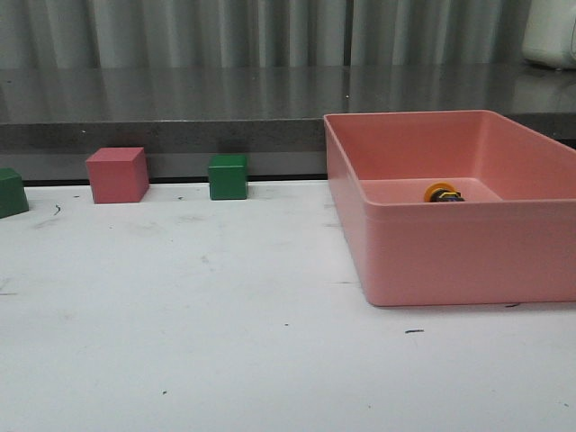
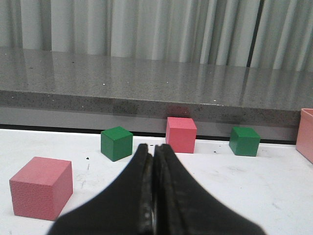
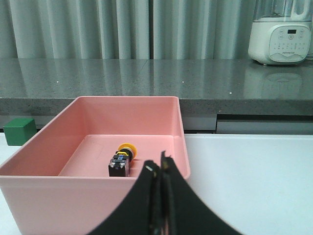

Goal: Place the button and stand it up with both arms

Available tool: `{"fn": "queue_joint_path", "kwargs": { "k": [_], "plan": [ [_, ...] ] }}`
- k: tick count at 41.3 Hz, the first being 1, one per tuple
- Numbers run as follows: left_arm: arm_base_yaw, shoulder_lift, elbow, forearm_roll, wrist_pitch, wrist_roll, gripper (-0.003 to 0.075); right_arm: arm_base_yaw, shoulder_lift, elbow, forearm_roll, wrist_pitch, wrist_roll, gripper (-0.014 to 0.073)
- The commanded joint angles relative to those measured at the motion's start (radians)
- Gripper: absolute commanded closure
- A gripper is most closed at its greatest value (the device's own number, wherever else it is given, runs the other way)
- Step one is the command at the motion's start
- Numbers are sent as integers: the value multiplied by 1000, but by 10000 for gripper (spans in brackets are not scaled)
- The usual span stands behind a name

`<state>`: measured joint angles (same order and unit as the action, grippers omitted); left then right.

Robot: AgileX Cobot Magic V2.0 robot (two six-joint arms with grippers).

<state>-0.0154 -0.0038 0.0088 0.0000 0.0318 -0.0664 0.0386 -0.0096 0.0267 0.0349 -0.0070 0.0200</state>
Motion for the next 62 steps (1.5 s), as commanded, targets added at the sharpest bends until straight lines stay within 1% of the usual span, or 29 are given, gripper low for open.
{"fn": "queue_joint_path", "kwargs": {
  "k": [1,31,38,41,45,49,56,62],
  "plan": [
    [0,-24,16,-8,-83,1,740,-5,-19,-3,1,-83,-8,662],
    [0,-24,16,-8,-85,1,740,-5,-19,-3,1,-83,-8,662],
    [0,-24,8,-11,-179,1,740,-5,-19,-7,1,-94,-8,662],
    [0,-24,-24,-11,-188,1,740,-5,-19,-29,1,-82,-8,662],
    [0,-18,-103,-11,-147,1,740,-5,-19,-101,1,-39,-8,662],
    [0,-18,-211,-11,-74,1,740,-5,-13,-198,-1,32,-8,662],
    [0,31,-414,-7,98,1,740,-5,57,-375,-18,193,-8,662],
    [0,144,-569,-7,271,1,740,-5,163,-518,-20,300,-8,662]
  ]
}}
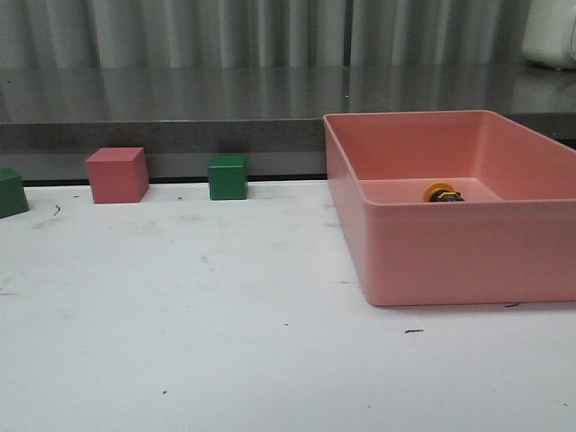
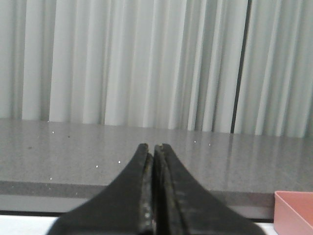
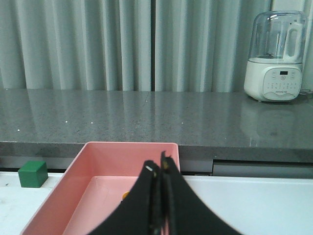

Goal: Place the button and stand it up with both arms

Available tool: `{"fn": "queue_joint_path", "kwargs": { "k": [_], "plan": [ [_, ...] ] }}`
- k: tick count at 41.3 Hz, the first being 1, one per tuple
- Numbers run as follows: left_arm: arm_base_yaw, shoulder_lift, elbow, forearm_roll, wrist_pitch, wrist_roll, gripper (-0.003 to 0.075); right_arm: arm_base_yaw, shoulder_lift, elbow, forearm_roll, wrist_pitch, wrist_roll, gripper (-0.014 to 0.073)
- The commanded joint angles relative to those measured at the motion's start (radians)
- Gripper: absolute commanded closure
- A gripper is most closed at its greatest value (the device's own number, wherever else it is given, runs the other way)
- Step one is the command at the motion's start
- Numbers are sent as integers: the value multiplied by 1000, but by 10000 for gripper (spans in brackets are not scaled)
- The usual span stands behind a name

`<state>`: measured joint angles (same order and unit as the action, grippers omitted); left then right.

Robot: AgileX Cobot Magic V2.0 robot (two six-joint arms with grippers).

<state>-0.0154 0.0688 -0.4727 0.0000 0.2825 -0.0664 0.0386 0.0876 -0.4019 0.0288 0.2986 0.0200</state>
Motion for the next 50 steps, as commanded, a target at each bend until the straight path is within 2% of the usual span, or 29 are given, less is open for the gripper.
{"fn": "queue_joint_path", "kwargs": {
  "k": [1,8,16,31,34,38,43,44,47,50],
  "plan": [
    [0,94,-111,-7,54,1,740,-5,86,-111,-14,10,-8,662],
    [0,227,-184,-7,203,1,740,-5,213,-193,-14,160,-8,662],
    [0,330,-180,-28,249,1,740,-5,312,-192,-14,226,-8,662],
    [0,410,-180,-45,248,1,739,-5,378,-190,-14,247,-8,658],
    [0,418,-180,-45,248,1,713,-5,386,-190,-14,256,-8,645],
    [0,424,-180,-45,248,1,575,-5,401,-190,-14,263,-8,510],
    [0,424,-180,-45,244,1,337,-5,415,-190,-14,263,-8,194],
    [0,424,-180,-45,244,1,311,-5,416,-190,-14,263,-8,130],
    [0,426,-180,-45,243,1,272,-5,425,-190,-14,263,-8,11],
    [0,426,-180,-45,243,1,283,-5,443,-191,-8,254,-8,-38]
  ]
}}
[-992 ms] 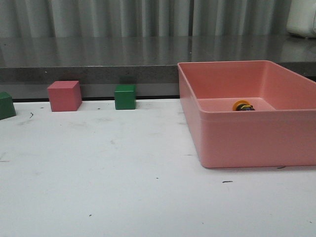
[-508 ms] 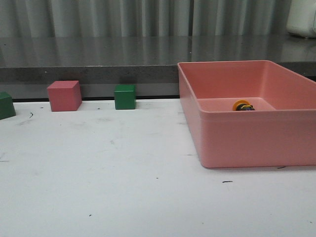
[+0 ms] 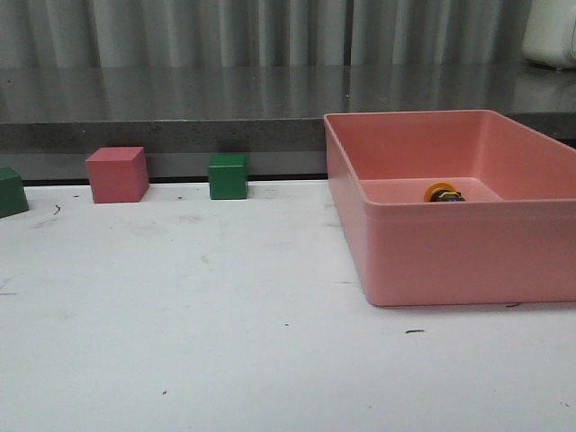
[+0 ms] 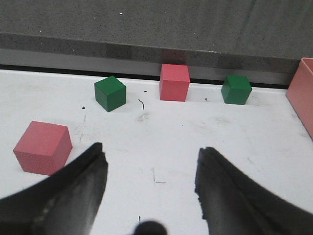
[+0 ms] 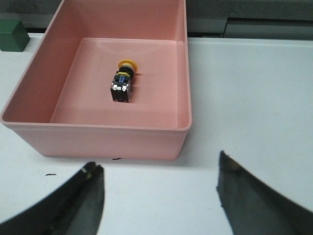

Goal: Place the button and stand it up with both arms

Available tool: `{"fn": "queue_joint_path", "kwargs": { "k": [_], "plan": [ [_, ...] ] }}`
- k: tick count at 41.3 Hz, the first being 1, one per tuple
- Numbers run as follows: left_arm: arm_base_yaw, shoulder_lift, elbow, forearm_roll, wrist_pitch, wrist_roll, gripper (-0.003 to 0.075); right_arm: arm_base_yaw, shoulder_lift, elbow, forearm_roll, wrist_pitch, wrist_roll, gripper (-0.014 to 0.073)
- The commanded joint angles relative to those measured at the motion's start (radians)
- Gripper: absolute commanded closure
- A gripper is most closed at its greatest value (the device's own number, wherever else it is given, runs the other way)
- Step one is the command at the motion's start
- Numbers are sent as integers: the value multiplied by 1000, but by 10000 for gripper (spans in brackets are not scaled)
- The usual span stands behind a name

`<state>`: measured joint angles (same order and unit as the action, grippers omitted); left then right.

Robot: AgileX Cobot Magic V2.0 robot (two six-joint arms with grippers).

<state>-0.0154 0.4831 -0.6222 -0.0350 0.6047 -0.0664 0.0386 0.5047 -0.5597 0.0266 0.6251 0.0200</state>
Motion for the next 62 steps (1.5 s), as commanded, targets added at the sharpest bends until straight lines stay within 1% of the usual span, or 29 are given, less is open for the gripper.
{"fn": "queue_joint_path", "kwargs": {
  "k": [1,8,12,17,23,41,45,51,57,62],
  "plan": [
    [0,12,-31,-10,-80,1,283,-5,33,-37,2,-71,-8,-39],
    [0,12,-31,-15,-80,1,283,1,159,-148,47,37,-9,-39],
    [0,12,-31,-25,-80,1,283,38,253,-219,52,92,-31,-34],
    [0,12,-31,-25,-80,1,283,110,381,-307,52,135,-44,8],
    [0,12,-31,-25,-80,1,283,150,547,-407,51,143,-44,57],
    [0,12,-31,-25,-80,1,283,151,1050,-744,45,253,-41,65],
    [0,12,-31,-25,-80,1,283,149,1133,-806,45,263,-20,65],
    [0,12,-31,-25,-80,1,283,131,1253,-899,45,262,59,65],
    [0,12,-31,-25,-80,1,283,111,1351,-975,45,265,95,65],
    [0,12,-31,-25,-80,1,283,112,1422,-1035,46,264,98,65]
  ]
}}
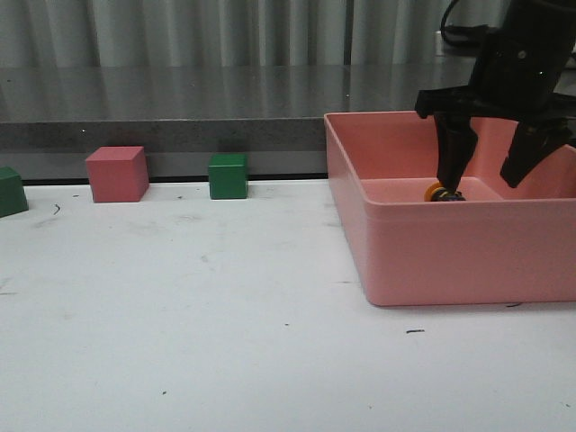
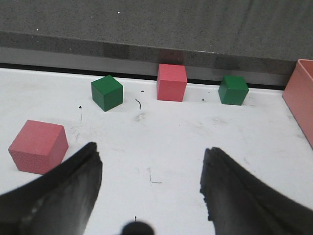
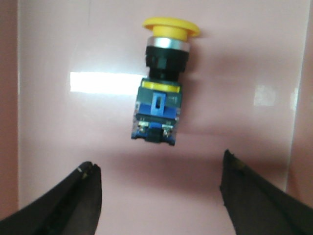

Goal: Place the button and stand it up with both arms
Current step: 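Lower the right gripper into the pink tray and grasp the yellow button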

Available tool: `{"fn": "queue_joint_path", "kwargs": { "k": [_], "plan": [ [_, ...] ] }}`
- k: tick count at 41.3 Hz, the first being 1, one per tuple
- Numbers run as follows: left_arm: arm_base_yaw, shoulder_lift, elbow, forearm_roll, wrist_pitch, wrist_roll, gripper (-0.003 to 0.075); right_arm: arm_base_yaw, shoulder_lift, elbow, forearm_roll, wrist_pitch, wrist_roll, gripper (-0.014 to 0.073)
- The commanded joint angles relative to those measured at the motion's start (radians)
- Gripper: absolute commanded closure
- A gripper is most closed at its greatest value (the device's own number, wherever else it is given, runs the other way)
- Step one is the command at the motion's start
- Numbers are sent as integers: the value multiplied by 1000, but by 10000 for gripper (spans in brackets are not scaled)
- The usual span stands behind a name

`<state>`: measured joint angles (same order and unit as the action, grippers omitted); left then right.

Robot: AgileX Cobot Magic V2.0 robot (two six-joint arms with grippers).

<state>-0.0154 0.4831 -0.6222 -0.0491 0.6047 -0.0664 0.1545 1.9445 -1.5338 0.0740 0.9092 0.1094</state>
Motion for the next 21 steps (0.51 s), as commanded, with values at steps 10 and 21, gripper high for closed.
{"fn": "queue_joint_path", "kwargs": {
  "k": [10,21],
  "plan": [
    [0,12,-31,-11,-80,1,283,-4,89,-156,4,-19,9,65],
    [0,12,-31,-11,-80,1,283,-4,142,-180,7,-9,9,104]
  ]
}}
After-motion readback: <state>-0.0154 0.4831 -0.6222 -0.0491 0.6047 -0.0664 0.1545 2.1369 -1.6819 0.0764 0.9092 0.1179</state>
